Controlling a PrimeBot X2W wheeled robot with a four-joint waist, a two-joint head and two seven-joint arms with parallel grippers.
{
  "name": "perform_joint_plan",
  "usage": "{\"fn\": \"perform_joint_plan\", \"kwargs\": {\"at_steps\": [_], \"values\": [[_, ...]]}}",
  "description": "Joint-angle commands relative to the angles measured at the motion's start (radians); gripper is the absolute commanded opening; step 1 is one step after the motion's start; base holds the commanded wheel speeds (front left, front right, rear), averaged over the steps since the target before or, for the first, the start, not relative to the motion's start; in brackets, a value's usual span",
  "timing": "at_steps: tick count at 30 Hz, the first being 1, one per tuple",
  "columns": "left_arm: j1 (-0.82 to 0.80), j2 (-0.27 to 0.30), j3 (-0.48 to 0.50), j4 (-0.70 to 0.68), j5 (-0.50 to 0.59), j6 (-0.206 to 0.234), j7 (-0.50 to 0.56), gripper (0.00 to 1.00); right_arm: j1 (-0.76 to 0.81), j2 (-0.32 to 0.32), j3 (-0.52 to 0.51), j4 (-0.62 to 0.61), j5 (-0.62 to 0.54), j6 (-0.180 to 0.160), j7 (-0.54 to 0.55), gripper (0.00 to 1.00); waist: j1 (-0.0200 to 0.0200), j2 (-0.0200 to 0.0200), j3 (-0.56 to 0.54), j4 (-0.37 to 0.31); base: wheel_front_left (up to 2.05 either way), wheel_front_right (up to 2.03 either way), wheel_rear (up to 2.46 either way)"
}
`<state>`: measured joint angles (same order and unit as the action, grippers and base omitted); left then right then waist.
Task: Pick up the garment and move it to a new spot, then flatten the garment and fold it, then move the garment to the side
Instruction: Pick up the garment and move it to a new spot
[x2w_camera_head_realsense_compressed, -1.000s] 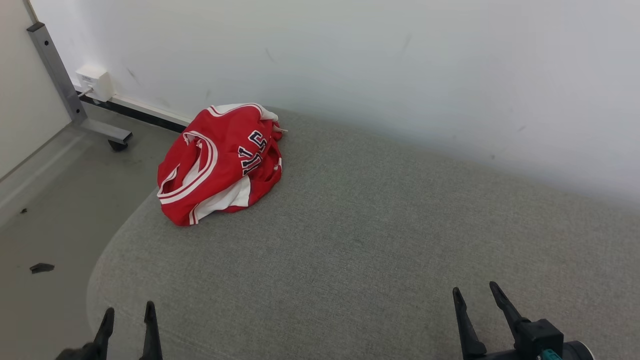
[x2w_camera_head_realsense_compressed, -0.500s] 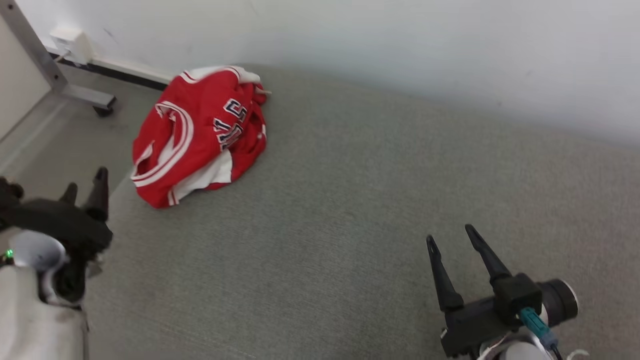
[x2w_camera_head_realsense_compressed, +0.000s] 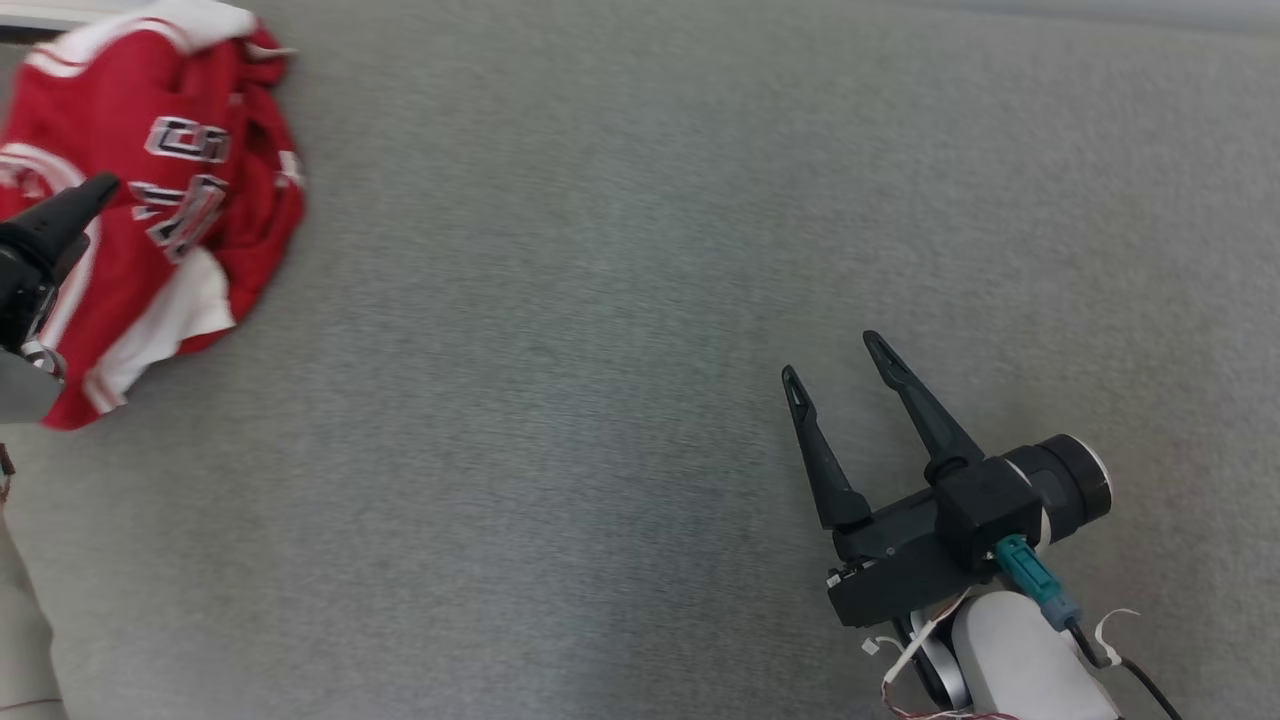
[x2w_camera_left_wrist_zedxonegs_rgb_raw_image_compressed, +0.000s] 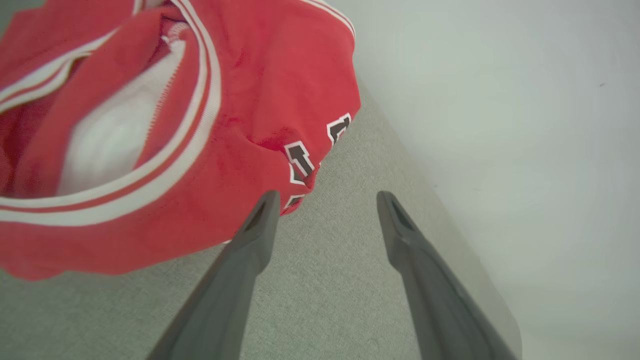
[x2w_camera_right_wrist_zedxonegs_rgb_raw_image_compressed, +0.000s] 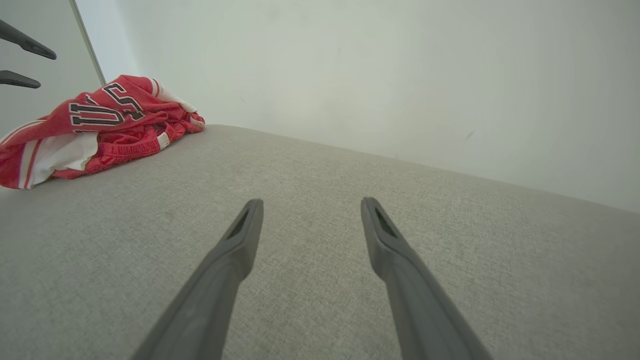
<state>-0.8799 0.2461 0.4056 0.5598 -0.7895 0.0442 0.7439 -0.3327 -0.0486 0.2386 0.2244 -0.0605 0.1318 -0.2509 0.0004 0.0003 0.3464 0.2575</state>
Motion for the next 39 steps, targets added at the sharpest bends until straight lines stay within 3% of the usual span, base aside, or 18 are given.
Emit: {"fn": "perform_joint_plan", "kwargs": {"at_steps": [1, 6, 10, 17, 22, 25, 30, 33, 39], "values": [[-0.011, 0.011, -0.003, -0.020, -0.005, 0.018, 0.042, 1.00, -0.014, -0.003, 0.000, 0.001, 0.012, -0.002, -0.006, 1.00, -0.0004, -0.0003, 0.135, -0.143, 0.00, 0.00, 0.00], [0.038, 0.059, -0.040, -0.120, 0.047, 0.087, 0.151, 1.00, -0.016, -0.002, 0.005, 0.008, 0.029, -0.002, -0.010, 1.00, -0.0004, -0.0003, 0.147, -0.172, 0.00, 0.00, 0.00], [0.097, 0.155, -0.108, -0.183, 0.199, 0.107, 0.093, 1.00, -0.018, -0.002, 0.011, 0.018, 0.034, -0.002, -0.013, 1.00, -0.0004, -0.0003, 0.147, -0.185, 0.00, 0.00, 0.00], [0.135, 0.214, -0.141, -0.238, 0.291, 0.134, 0.055, 1.00, -0.018, -0.003, 0.002, 0.025, 0.036, -0.002, -0.013, 1.00, -0.0004, -0.0003, 0.148, -0.184, 0.00, 0.00, 0.00], [0.136, 0.244, -0.143, -0.263, 0.311, 0.124, 0.036, 1.00, -0.013, -0.003, -0.005, 0.021, 0.032, -0.002, -0.013, 1.00, -0.0004, -0.0003, 0.157, -0.176, 0.00, 0.00, 0.00], [0.107, 0.287, -0.135, -0.241, 0.314, 0.097, 0.010, 1.00, -0.019, -0.003, -0.004, 0.019, 0.030, -0.002, -0.013, 1.00, -0.0004, -0.0003, 0.165, -0.174, 0.00, 0.00, 0.00], [0.061, 0.333, -0.136, -0.155, 0.306, 0.040, -0.043, 1.00, -0.024, -0.003, 0.001, 0.016, 0.035, -0.002, -0.013, 1.00, -0.0004, -0.0003, 0.178, -0.179, 0.00, 0.00, 0.00], [0.047, 0.330, -0.142, -0.088, 0.292, 0.009, -0.065, 1.00, -0.030, -0.003, 0.003, 0.013, 0.033, -0.002, -0.013, 1.00, -0.0004, -0.0003, 0.193, -0.187, 0.00, 0.00, 0.00], [0.031, 0.353, -0.181, 0.034, 0.335, -0.021, -0.133, 1.00, -0.042, -0.006, -0.001, 0.018, 0.029, -0.002, -0.012, 1.00, -0.0004, -0.0003, 0.209, -0.206, 0.00, 0.00, 0.00]]}}
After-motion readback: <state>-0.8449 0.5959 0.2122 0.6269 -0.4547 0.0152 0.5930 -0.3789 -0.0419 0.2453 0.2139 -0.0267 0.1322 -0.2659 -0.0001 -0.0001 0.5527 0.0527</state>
